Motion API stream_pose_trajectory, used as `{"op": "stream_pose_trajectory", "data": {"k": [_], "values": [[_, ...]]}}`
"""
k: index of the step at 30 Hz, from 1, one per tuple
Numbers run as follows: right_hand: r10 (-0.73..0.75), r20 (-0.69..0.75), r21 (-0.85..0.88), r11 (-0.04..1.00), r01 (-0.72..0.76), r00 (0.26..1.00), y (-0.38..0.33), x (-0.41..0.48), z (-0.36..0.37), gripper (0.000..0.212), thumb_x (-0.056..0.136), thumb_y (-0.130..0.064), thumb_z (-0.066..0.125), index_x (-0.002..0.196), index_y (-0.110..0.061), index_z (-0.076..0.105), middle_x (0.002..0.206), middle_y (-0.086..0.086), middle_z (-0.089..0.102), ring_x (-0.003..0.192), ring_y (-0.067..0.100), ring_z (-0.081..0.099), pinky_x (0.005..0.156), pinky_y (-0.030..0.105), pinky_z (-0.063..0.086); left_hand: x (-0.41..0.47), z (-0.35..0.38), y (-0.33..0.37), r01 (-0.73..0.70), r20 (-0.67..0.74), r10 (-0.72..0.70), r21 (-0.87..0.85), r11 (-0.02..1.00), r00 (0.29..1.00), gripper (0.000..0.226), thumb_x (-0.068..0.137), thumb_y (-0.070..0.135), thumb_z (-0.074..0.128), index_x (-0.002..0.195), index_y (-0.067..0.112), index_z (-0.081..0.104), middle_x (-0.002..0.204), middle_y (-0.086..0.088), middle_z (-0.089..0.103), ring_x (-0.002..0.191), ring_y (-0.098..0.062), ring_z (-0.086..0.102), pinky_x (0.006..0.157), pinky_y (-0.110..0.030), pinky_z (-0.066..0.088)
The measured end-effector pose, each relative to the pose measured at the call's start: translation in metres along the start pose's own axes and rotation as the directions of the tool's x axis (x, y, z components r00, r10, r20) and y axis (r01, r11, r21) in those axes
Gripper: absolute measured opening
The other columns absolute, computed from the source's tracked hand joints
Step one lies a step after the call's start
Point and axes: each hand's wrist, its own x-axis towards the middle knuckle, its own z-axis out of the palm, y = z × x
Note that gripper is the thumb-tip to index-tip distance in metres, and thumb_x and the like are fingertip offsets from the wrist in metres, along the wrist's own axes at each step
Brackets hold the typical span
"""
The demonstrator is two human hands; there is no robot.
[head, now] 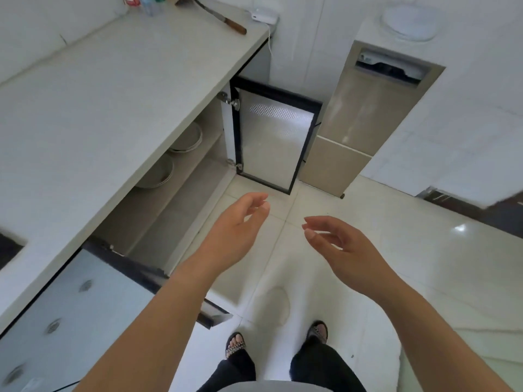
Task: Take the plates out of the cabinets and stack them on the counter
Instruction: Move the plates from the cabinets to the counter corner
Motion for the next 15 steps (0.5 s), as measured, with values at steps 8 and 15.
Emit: {"op": "stream_pose_trajectory", "data": {"k": [8, 15], "values": [[-0.123, 0.304, -0.053, 0.988, 0.145, 0.945, -0.015, 0.145, -0.058, 0.027, 0.089, -0.041, 0.054, 0.115, -0.035, 0.057, 0.114, -0.024, 0.058, 0.101, -0.014, 0.053, 0.071, -0.007, 0.037, 0.084, 0.014, 0.022, 0.149, -0.328, -0.17, -0.088, 0.985, 0.929, 0.027, 0.095, 0.035, 0.045, 0.119, 0.031, 0.055, 0.115, 0.018, 0.059, 0.108, 0.004, 0.052, 0.085, -0.008, 0.036], [-0.215, 0.562, -0.065, 0.951, 0.302, 0.799, -0.049, 0.241, -0.078, 0.029, 0.09, -0.04, 0.054, 0.119, -0.033, 0.055, 0.115, -0.024, 0.059, 0.102, -0.014, 0.053, 0.075, 0.002, 0.039, 0.122, 0.015, 0.05, 0.224, -0.572, -0.312, -0.22, 0.949, 0.758, 0.029, 0.096, 0.035, 0.043, 0.122, 0.031, 0.055, 0.117, 0.019, 0.059, 0.101, 0.017, 0.047, 0.076, -0.005, 0.032]]}}
